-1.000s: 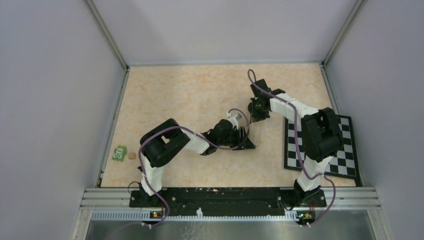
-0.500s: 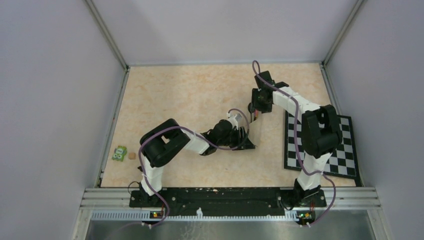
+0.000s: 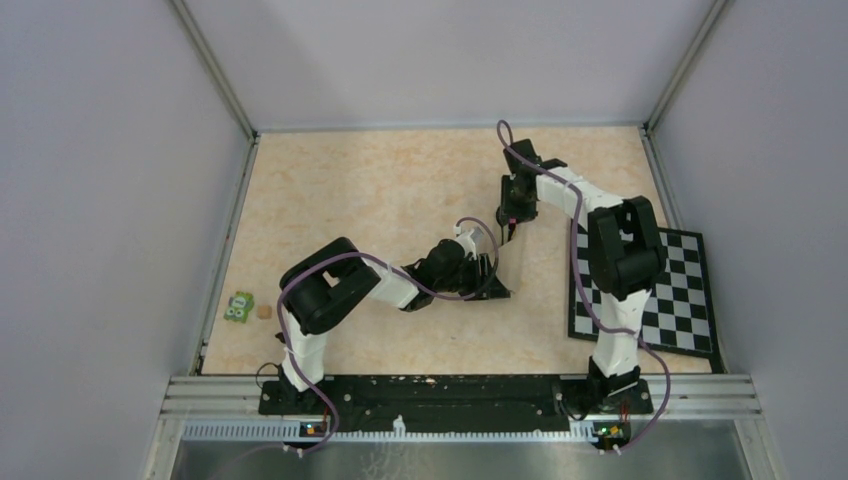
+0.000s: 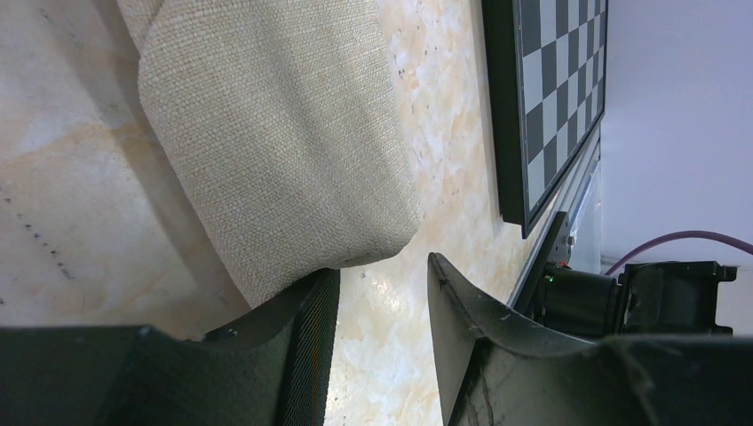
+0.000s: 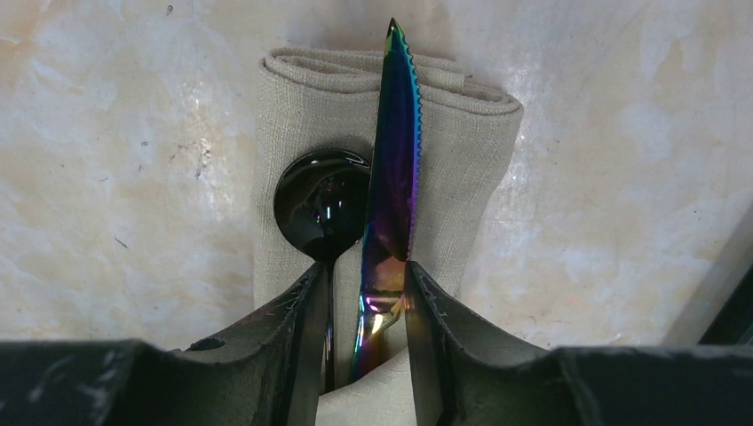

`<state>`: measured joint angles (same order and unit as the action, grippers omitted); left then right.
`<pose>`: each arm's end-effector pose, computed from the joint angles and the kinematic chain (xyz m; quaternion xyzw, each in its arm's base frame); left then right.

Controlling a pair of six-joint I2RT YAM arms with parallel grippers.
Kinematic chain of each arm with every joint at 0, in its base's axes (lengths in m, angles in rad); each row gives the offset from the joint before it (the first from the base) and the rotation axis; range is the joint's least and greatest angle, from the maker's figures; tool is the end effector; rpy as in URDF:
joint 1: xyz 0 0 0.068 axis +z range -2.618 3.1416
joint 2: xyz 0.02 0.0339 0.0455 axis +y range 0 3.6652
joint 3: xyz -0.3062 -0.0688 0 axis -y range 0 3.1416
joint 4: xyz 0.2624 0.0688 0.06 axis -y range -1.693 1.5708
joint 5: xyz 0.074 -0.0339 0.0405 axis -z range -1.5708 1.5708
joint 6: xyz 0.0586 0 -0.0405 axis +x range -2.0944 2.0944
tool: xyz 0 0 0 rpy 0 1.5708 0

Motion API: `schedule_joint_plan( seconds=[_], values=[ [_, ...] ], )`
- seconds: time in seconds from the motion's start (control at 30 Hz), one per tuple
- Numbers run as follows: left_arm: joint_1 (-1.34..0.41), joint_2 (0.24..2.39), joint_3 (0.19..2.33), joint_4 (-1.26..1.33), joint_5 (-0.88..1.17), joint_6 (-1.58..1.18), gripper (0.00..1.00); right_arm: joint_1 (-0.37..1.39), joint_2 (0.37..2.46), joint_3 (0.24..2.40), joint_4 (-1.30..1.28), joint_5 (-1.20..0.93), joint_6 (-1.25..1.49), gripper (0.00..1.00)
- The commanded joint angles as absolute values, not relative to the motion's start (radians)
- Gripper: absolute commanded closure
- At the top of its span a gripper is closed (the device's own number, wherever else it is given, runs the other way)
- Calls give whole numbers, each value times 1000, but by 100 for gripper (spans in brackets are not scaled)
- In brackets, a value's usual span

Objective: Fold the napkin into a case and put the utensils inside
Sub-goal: Insert the knife into the folded napkin.

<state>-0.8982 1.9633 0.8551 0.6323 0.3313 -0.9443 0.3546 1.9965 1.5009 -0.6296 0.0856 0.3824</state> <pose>0.2486 -0.3427 0.1291 0.0664 0.8439 -0.4940 0.1984 0.4358 0.1560 0.2009 0.0230 0.9742 0.0406 0.2210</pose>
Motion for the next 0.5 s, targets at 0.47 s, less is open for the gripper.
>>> schedule_joint_plan(
  seconds=[0.47],
  values=[
    [-894,1950,835,592,318,-919,53,314,2083,1601,-602,84,342,61]
  ],
)
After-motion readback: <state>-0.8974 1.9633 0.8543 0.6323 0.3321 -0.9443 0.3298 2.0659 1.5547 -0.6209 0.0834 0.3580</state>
